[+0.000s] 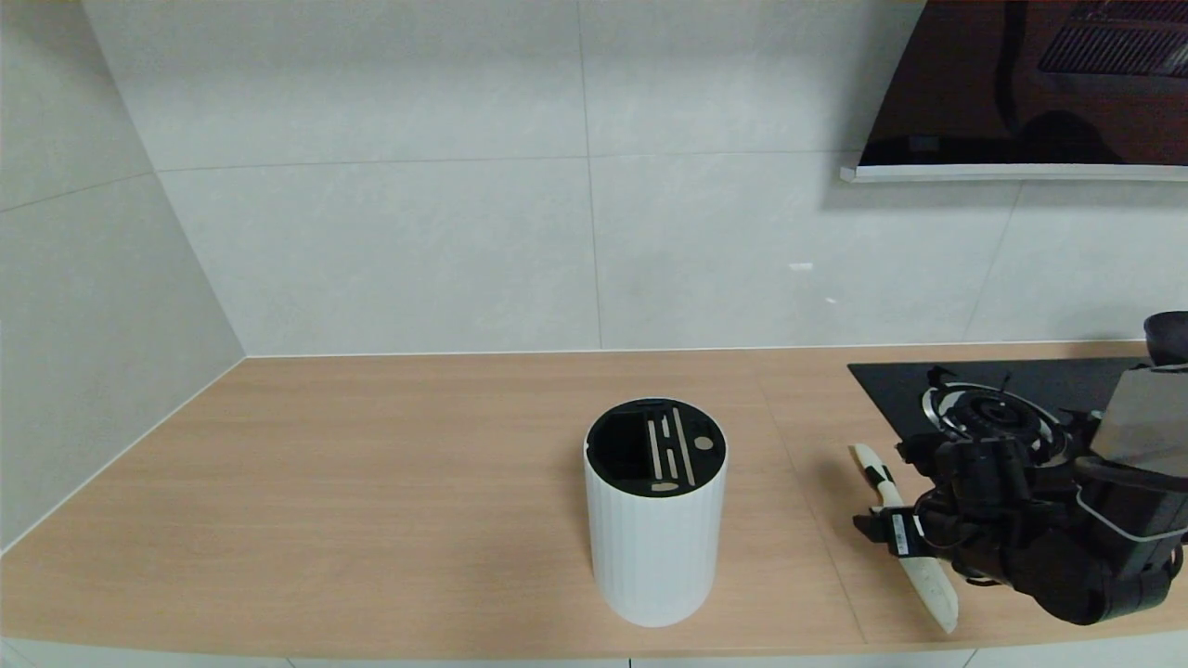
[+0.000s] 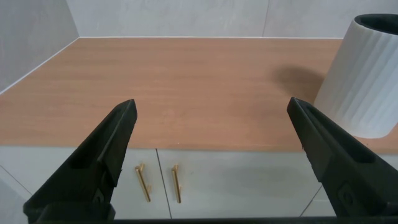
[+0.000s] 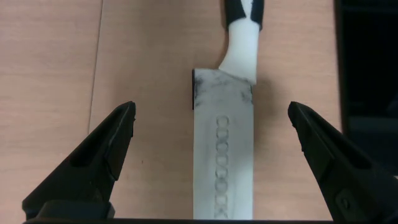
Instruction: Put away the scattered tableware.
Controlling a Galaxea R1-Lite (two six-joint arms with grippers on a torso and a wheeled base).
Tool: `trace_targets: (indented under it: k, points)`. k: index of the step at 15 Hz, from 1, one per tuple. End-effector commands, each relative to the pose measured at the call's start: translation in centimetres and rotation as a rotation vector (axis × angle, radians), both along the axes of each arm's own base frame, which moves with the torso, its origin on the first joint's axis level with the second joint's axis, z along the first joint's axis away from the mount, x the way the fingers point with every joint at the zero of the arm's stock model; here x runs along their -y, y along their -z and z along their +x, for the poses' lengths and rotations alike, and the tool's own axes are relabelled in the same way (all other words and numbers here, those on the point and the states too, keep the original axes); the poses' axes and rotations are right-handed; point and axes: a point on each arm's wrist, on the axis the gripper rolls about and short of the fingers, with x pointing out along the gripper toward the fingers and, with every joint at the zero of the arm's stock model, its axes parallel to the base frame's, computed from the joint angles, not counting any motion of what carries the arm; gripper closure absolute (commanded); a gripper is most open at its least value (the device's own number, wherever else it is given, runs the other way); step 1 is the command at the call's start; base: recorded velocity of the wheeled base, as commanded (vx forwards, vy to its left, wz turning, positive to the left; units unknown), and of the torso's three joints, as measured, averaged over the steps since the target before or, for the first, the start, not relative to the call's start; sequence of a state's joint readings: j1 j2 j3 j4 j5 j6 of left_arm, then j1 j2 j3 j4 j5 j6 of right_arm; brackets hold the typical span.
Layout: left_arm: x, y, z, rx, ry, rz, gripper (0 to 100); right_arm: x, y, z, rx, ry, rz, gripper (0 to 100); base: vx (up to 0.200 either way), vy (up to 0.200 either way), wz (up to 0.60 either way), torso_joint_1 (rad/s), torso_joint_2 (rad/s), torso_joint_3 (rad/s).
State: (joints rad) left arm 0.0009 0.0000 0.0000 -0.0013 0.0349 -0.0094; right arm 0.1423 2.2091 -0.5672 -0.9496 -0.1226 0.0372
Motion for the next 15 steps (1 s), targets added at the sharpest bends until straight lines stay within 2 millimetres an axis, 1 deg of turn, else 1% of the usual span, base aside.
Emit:
trace_targets:
  k: [1,3,6,12,13,15]
  points:
    - [0.0,0.0,0.0,-0.001,0.0,0.0,0,-0.1,0.8,0.4,-0.015,0.0,-0.003,0,0.0,0.0,0.0,0.0,0.0,0.0]
    - [0.0,0.0,0.0,-0.001,0.0,0.0,0,-0.1,1.0,0.5,-0.018,0.001,-0.002,0,0.0,0.0,0.0,0.0,0.0,0.0]
    - [0.0,0.0,0.0,-0.001,-0.001,0.0,0,0.7,1.5,1.0,-0.019,0.034,0.009,0,0.0,0.0,0.0,0.0,0.0,0.0]
    - [0.0,0.0,0.0,-0.001,-0.001,0.0,0,0.7,1.6,1.5,-0.011,0.037,0.009,0,0.0,0.0,0.0,0.0,0.0,0.0]
    - [0.0,0.0,0.0,-0.001,-0.001,0.0,0,0.6,1.4,1.9,0.004,0.038,0.013,0,0.0,0.0,0.0,0.0,0.0,0.0]
    - [0.0,0.0,0.0,-0.001,-0.001,0.0,0,0.6,1.5,2.2,0.008,0.049,0.025,0,0.0,0.0,0.0,0.0,0.0,0.0]
